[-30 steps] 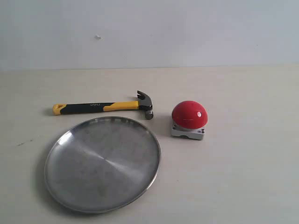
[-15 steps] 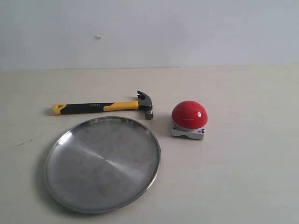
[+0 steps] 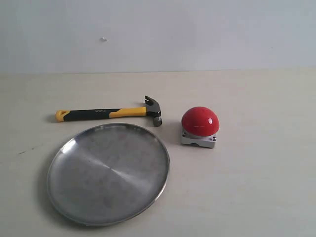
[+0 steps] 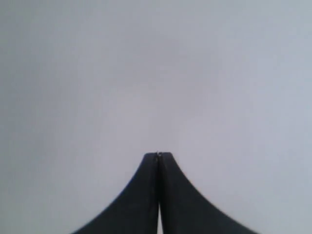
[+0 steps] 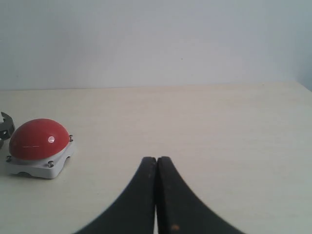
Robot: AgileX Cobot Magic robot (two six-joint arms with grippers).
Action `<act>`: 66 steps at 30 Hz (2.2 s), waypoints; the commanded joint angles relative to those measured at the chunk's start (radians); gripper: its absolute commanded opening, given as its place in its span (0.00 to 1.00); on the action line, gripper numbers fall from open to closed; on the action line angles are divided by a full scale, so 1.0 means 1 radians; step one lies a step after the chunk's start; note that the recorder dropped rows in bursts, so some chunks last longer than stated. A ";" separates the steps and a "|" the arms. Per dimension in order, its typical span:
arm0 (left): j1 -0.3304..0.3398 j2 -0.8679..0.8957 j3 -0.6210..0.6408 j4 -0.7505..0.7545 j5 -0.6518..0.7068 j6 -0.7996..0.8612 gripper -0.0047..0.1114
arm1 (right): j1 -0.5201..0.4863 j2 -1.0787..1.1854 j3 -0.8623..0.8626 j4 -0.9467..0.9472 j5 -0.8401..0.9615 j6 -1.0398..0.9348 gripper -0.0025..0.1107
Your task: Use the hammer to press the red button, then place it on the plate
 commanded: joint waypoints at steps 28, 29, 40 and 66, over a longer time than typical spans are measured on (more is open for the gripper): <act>-0.148 1.579 -1.045 0.488 0.787 0.001 0.04 | -0.005 -0.005 0.005 -0.006 -0.005 0.000 0.02; -0.174 1.639 -1.092 0.464 0.861 0.048 0.04 | -0.005 -0.005 0.005 -0.006 -0.005 0.000 0.02; -0.401 1.925 -1.552 0.074 1.205 0.791 0.04 | -0.005 -0.005 0.005 -0.006 -0.005 -0.002 0.02; -0.566 2.428 -2.307 -0.130 1.605 1.420 0.04 | -0.005 -0.005 0.005 -0.006 -0.005 -0.002 0.02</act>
